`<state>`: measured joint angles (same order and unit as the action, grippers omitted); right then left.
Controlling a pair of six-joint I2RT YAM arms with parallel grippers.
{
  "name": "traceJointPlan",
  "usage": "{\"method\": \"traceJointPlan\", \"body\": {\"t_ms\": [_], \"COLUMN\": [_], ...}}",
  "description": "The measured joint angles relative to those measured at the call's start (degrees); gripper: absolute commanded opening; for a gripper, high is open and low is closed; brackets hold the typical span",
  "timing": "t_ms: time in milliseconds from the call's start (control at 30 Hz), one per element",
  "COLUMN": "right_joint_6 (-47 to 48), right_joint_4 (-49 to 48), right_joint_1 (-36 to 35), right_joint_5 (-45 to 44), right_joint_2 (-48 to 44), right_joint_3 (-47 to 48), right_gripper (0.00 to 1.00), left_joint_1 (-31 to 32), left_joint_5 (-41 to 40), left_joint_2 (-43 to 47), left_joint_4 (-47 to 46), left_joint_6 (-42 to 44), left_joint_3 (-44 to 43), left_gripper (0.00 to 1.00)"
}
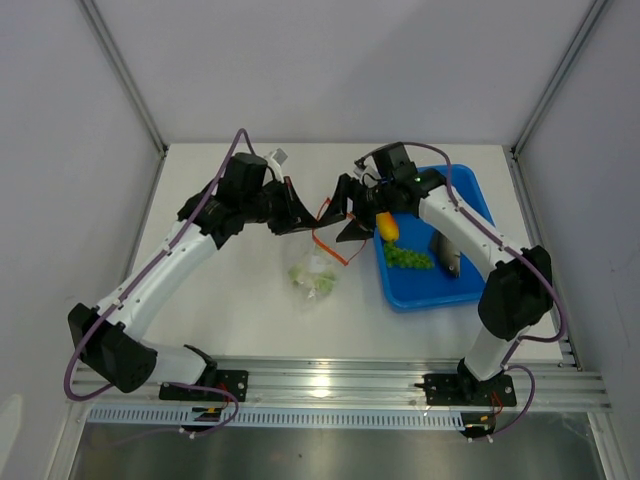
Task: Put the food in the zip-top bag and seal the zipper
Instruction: Place the fake vegetable in the zipper food storage bag, then pick up the fake fruit from the bin.
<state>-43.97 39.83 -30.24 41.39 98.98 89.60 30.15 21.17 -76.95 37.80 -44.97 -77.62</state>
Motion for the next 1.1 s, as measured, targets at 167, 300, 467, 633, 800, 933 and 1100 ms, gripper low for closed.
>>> {"method": "traceJointPlan", "body": {"t_ms": [167,300,467,633,800,933,1100], "right_joint_6": [2.8,5.05,8.81,11.69,14.19,15.87,16.87], "right_joint_4": [3.21,4.37,6.91,9.73,13.03,12.94,14.08], "right_joint_1": [1.77,5.95,10.51,13.2,15.67,17.49,19.28], "right_joint_5": [-1.38,-3.26,-6.99,-11.98,-20.52,-25.66,-29.2], "right_joint_2": [-0.96,-4.13,-6.67,-6.62,-6.19,-5.6,-2.84], "right_joint_3": [3.19,5.14,8.39,9.33,9.01,4.46,-2.08], "right_gripper": [0.71,0.7,0.7,0.7,0.7,0.7,0.68], "left_joint_1": [0.0,0.0,0.0,0.0,0.0,0.0,0.0], "left_joint_5": [0.02,-0.09,-0.98,-1.6,-2.01,-1.99,-1.97], "left_joint_2": [0.5,2.14,4.02,6.62,7.08,6.95,5.75], "left_joint_4": [-0.04,0.04,1.29,2.23,2.99,3.48,4.02], "left_joint_6": [0.02,0.17,0.63,1.49,2.64,3.5,4.68], "left_joint_3": [1.16,3.91,6.43,9.25,9.42,9.25,7.91], "left_gripper": [0.01,0.01,0.01,0.01,0.01,0.01,0.01]}}
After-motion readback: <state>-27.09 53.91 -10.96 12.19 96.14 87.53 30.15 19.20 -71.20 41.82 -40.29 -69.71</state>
